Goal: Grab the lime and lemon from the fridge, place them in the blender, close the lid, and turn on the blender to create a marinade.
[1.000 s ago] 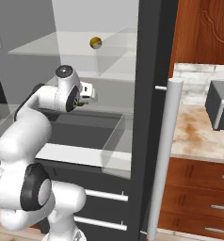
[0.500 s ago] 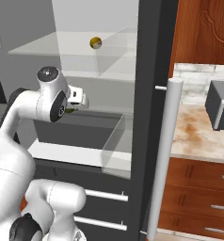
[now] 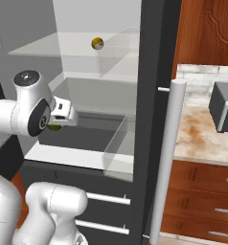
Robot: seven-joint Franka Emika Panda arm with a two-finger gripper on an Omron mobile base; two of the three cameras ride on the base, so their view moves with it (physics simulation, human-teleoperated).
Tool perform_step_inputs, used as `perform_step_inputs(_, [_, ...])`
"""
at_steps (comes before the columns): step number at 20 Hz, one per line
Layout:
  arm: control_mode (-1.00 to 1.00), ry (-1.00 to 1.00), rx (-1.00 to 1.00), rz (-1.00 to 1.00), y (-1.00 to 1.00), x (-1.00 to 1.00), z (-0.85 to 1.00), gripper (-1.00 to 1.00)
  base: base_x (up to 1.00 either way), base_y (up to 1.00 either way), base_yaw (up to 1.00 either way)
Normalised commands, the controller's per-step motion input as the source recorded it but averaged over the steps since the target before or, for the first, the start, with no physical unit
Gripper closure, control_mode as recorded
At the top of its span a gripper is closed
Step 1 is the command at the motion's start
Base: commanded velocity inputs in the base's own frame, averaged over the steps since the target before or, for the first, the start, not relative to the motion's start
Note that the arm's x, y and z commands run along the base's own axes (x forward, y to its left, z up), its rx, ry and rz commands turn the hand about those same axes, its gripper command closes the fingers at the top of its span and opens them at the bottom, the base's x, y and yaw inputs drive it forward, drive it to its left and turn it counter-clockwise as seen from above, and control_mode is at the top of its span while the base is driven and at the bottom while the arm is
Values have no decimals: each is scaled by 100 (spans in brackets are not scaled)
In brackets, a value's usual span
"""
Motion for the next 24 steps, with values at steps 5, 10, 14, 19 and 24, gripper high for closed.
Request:
perform_step_inputs(5, [-100, 10, -4, 0, 15, -94, -33, 100, 0, 0, 0])
perform_step_inputs(10, [-100, 7, 3, -7, 7, -88, -9, 100, 0, 0, 0])
perform_step_inputs(14, [100, 0, 0, 0, 0, 0, 0, 100, -100, -3, -17])
perform_step_inputs(19, [100, 0, 0, 0, 0, 0, 0, 100, -100, -1, -22])
perform_step_inputs(24, [100, 0, 0, 0, 0, 0, 0, 100, -100, 0, -31])
